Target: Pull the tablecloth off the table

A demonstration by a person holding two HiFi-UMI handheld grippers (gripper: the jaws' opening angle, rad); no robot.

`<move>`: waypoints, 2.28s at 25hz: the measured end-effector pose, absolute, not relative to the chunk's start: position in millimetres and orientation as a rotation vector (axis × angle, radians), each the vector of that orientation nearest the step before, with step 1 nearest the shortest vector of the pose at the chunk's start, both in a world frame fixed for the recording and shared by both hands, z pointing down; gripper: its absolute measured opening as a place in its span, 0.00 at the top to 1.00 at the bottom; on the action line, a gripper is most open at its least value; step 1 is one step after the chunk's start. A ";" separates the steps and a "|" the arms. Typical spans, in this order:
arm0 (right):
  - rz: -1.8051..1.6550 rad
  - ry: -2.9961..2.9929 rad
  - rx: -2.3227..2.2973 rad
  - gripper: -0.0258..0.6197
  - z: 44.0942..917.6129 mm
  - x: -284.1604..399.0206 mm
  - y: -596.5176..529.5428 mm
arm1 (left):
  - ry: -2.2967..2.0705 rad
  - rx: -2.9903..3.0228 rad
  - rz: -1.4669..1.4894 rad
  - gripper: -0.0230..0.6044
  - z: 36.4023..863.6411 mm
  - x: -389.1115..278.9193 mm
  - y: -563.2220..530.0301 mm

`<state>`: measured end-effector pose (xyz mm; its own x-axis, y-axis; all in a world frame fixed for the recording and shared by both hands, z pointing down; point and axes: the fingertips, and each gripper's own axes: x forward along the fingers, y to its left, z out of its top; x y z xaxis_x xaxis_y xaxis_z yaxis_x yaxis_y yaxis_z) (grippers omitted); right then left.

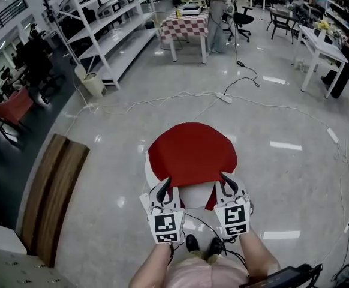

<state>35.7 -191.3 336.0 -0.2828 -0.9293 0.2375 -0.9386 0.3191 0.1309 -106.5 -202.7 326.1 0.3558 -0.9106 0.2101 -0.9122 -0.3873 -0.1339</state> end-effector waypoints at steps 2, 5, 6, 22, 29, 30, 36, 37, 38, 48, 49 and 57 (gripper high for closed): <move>0.046 -2.330 1.684 0.91 336.9 33.2 -184.9 | -1.748 2.576 0.393 0.89 326.6 -109.2 -196.2; 0.042 -2.347 1.680 0.91 325.5 37.7 -173.3 | -1.765 2.569 0.388 0.89 314.6 -104.5 -184.0; 0.042 -2.353 1.679 0.91 320.3 40.4 -169.3 | -1.771 2.567 0.385 0.89 309.3 -101.8 -179.8; 0.017 -2.425 1.672 0.91 298.1 59.7 -116.0 | -1.830 2.553 0.327 0.89 287.9 -82.5 -122.4; -0.003 -2.454 1.656 0.91 290.8 61.7 -98.1 | -1.864 2.531 0.294 0.89 284.8 -81.0 -100.5; -0.005 -2.456 1.657 0.91 290.2 61.2 -96.1 | -1.865 2.531 0.292 0.89 284.5 -81.3 -98.1; -0.022 -2.462 1.668 0.91 285.3 59.5 -83.6 | -1.863 2.541 0.281 0.89 280.5 -82.8 -86.8; -0.024 -2.459 1.674 0.91 283.6 60.5 -81.3 | -1.859 2.546 0.281 0.89 279.2 -81.9 -84.7; -0.026 -2.456 1.683 0.91 282.3 61.7 -79.1 | -1.853 2.553 0.279 0.89 278.4 -80.8 -82.8; -0.022 -2.429 1.761 0.91 277.2 43.8 -48.2 | -1.793 2.624 0.254 0.90 273.7 -98.8 -56.7; -0.024 -2.425 1.767 0.91 276.8 41.6 -44.5 | -1.787 2.629 0.252 0.89 273.4 -100.9 -53.0; -0.024 -2.387 1.804 0.91 279.2 24.7 -17.6 | -1.743 2.661 0.244 0.90 274.6 -117.0 -30.3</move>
<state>24.7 -17.6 279.2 -0.2660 -0.9577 0.1093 -0.9554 0.2771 0.1024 -117.0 -30.3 274.6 0.3914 -0.9147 0.1009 -0.9072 -0.4019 -0.1242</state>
